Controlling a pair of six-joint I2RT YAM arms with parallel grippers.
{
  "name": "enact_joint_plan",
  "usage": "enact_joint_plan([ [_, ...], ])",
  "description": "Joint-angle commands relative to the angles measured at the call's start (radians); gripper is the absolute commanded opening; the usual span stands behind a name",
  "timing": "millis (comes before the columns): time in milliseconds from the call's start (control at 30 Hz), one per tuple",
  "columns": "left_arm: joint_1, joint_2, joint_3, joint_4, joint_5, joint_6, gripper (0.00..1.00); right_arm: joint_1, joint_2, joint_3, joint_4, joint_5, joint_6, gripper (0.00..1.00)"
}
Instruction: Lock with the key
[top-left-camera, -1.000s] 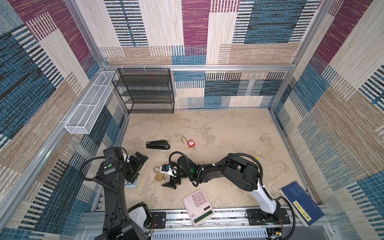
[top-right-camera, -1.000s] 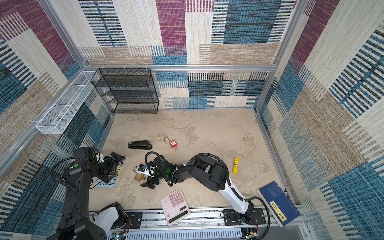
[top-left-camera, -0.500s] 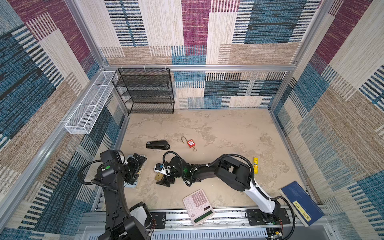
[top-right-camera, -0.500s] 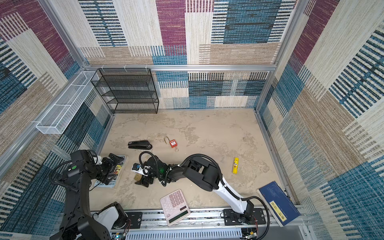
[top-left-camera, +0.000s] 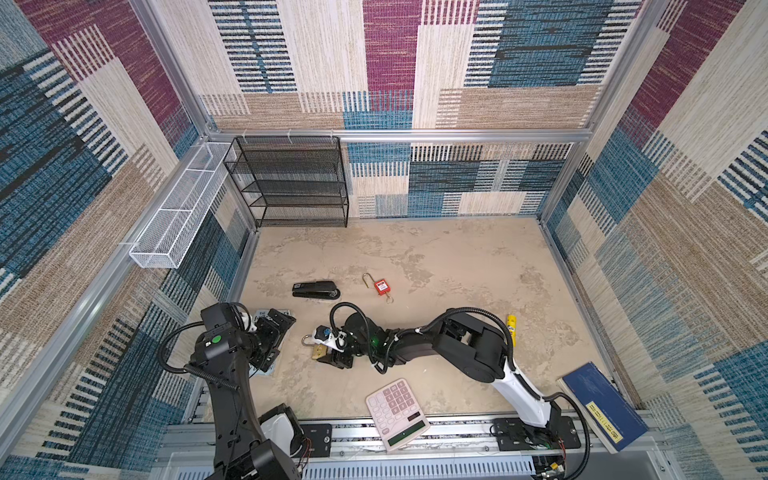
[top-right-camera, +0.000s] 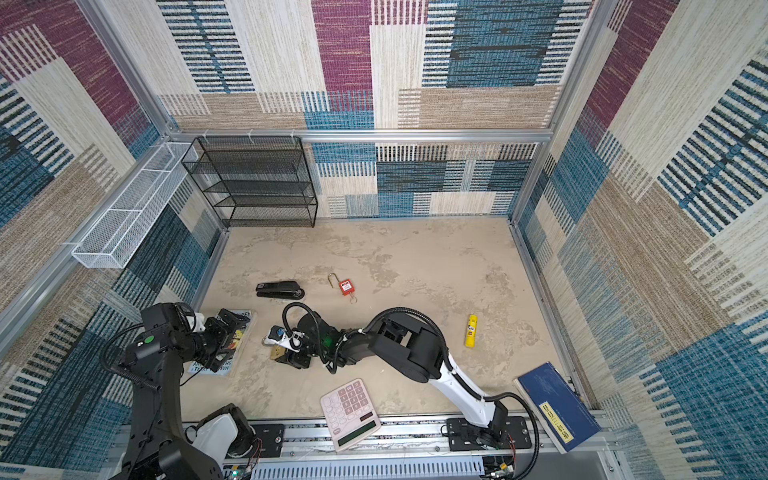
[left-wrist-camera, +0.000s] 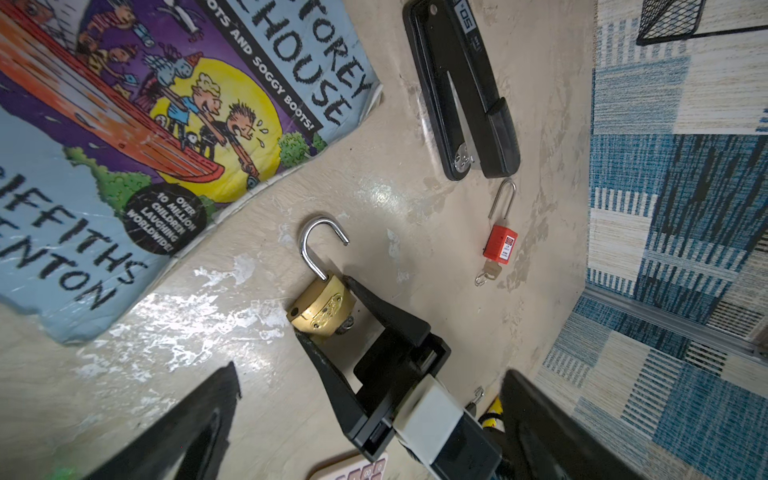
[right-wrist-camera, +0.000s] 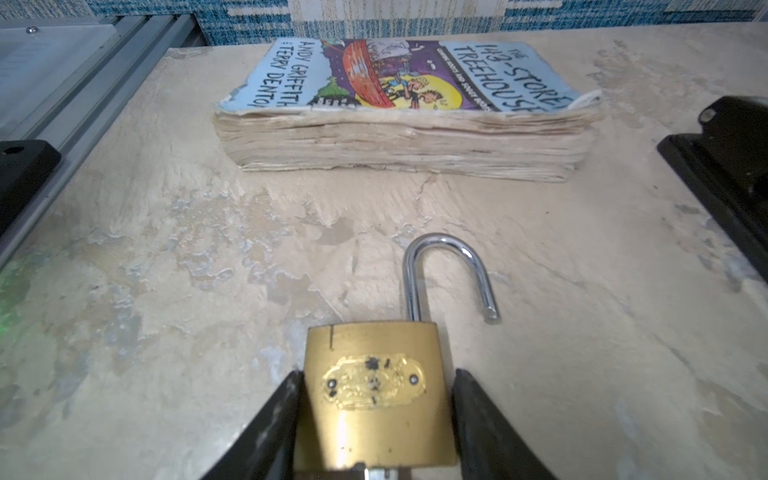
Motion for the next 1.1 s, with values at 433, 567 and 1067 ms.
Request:
enact_joint_plan([
  [433,0.000,-0.034,-0.014,-0.037,0.122,0.002,0.93,-0.031,-0.076,-0.081,0.041,-0.029,0.023,0.41],
  [567,0.000,-0.051,-0.007,-0.034,0.177,0.023,0.88,-0.068,-0.146,-0.146,0.092,-0.029,0.055,0.41],
  [1067,-0.265,-0.105,-0.028,0.238,0.222,-0.228,0.84,-0.195,-0.461,-0.371,0.173,-0.038,0.096,0.40],
])
